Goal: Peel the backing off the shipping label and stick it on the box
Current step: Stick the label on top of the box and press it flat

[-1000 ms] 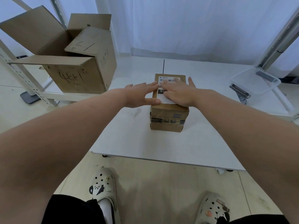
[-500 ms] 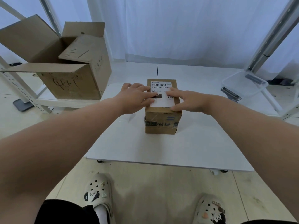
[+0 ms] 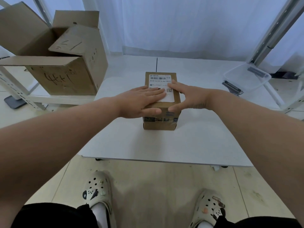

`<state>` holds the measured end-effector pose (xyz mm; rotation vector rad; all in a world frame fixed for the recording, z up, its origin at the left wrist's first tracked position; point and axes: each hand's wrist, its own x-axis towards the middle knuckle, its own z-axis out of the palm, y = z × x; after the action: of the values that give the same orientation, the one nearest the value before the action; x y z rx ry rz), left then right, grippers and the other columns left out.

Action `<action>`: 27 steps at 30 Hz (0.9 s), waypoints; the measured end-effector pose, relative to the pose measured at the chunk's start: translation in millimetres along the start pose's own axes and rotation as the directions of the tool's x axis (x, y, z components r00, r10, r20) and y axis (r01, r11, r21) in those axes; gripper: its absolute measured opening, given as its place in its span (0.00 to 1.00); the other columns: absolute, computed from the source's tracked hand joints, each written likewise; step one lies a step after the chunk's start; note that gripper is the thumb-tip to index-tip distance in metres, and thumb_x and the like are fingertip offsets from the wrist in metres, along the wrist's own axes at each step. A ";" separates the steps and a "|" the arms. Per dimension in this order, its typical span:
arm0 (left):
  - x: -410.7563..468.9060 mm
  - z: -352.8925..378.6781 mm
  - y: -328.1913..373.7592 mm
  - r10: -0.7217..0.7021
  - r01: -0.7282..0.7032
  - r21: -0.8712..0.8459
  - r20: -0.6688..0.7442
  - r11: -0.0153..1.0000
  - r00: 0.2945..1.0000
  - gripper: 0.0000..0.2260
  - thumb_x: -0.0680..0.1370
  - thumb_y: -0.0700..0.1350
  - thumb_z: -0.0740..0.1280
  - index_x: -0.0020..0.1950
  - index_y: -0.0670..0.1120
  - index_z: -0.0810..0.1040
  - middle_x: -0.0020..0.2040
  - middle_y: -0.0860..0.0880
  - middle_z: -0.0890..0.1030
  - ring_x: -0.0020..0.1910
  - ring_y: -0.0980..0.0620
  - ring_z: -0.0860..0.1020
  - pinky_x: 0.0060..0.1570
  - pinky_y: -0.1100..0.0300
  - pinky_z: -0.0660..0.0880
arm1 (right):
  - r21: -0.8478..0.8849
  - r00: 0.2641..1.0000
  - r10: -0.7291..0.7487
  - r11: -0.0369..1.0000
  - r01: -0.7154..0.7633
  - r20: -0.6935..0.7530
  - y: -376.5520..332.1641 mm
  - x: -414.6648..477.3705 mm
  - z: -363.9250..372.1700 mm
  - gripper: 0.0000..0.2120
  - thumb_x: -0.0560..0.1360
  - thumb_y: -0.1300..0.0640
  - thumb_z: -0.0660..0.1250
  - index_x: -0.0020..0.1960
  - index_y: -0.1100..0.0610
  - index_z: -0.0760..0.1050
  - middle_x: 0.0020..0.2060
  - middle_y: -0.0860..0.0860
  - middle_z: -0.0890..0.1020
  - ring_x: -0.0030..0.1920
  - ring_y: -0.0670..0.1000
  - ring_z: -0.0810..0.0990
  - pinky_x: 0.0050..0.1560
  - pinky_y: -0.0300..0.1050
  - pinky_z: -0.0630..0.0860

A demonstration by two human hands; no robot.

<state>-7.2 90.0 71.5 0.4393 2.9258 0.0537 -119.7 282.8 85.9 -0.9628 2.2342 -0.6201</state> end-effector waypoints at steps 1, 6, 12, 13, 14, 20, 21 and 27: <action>0.1 -0.2 2.1 -0.005 0.005 0.003 -0.003 1.000 1.000 0.32 0.76 0.65 0.45 0.77 0.52 0.45 0.79 0.52 0.47 0.77 0.54 0.45 0.74 0.58 0.41 | -0.018 1.000 -0.001 1.000 0.001 -0.005 -1.0 -0.4 -0.3 0.49 0.67 0.44 0.74 0.77 0.47 0.46 0.77 0.40 0.43 0.76 0.47 0.48 0.73 0.44 0.51; -5.6 -5.6 11.6 0.030 -0.030 -0.033 -0.014 0.999 0.999 0.31 0.77 0.63 0.49 0.77 0.53 0.52 0.78 0.54 0.52 0.77 0.55 0.49 0.73 0.60 0.45 | -0.065 1.000 0.001 0.998 -0.002 -0.013 -5.0 -3.1 0.7 0.49 0.68 0.45 0.73 0.77 0.48 0.46 0.77 0.42 0.44 0.77 0.49 0.49 0.73 0.43 0.51; -13.8 -10.5 8.3 0.001 -0.004 -0.043 -0.065 0.999 0.998 0.27 0.78 0.62 0.54 0.75 0.54 0.61 0.76 0.57 0.60 0.75 0.57 0.57 0.71 0.58 0.57 | -0.075 1.000 0.011 0.997 -0.012 -0.017 -6.9 -4.1 0.6 0.49 0.68 0.46 0.73 0.77 0.48 0.45 0.77 0.42 0.43 0.77 0.49 0.48 0.74 0.45 0.50; -11.9 -9.5 9.3 -0.028 0.026 -0.030 -0.058 0.999 0.998 0.27 0.78 0.62 0.54 0.75 0.53 0.60 0.76 0.56 0.59 0.75 0.56 0.57 0.71 0.58 0.57 | -0.075 1.000 0.014 0.997 -0.015 -0.016 -7.0 -4.0 0.2 0.49 0.68 0.46 0.73 0.77 0.48 0.45 0.77 0.42 0.43 0.77 0.49 0.48 0.74 0.45 0.50; -9.7 -8.2 10.6 -0.054 0.053 -0.020 -0.058 0.998 0.997 0.28 0.78 0.62 0.54 0.76 0.53 0.58 0.77 0.56 0.57 0.75 0.55 0.57 0.71 0.58 0.56 | -0.072 1.000 0.017 0.997 -0.018 -0.016 -7.2 -3.9 0.2 0.49 0.68 0.46 0.73 0.77 0.48 0.45 0.77 0.42 0.43 0.77 0.49 0.48 0.74 0.45 0.50; -12.8 -12.0 24.0 0.087 -0.090 -0.032 -0.083 0.995 0.993 0.23 0.79 0.58 0.56 0.73 0.53 0.65 0.74 0.55 0.65 0.74 0.56 0.60 0.70 0.57 0.59 | -0.075 1.000 0.007 0.997 -0.008 -0.021 -6.7 -4.5 0.3 0.49 0.68 0.47 0.74 0.77 0.49 0.46 0.77 0.43 0.44 0.77 0.49 0.48 0.73 0.44 0.50; -15.4 -13.0 25.5 0.088 -0.099 -0.090 -0.112 0.991 0.990 0.20 0.79 0.57 0.57 0.70 0.54 0.69 0.72 0.54 0.69 0.72 0.56 0.64 0.68 0.57 0.63 | -0.068 1.000 0.007 0.998 -0.008 -0.023 -6.7 -4.4 0.2 0.49 0.68 0.47 0.74 0.77 0.49 0.46 0.77 0.43 0.44 0.77 0.49 0.48 0.73 0.44 0.50; 0.1 -9.1 17.3 -0.165 0.141 -0.140 -0.178 0.980 0.970 0.35 0.76 0.62 0.60 0.76 0.46 0.57 0.76 0.47 0.60 0.74 0.48 0.60 0.72 0.57 0.55 | -0.110 0.997 0.070 0.991 -0.074 -0.044 -6.0 -3.6 0.8 0.51 0.64 0.43 0.75 0.76 0.43 0.46 0.77 0.46 0.42 0.77 0.53 0.48 0.75 0.52 0.53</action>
<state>-4.0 106.5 81.6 0.1964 3.1085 0.2728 -114.4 281.6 90.3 -0.9268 2.3495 -0.4905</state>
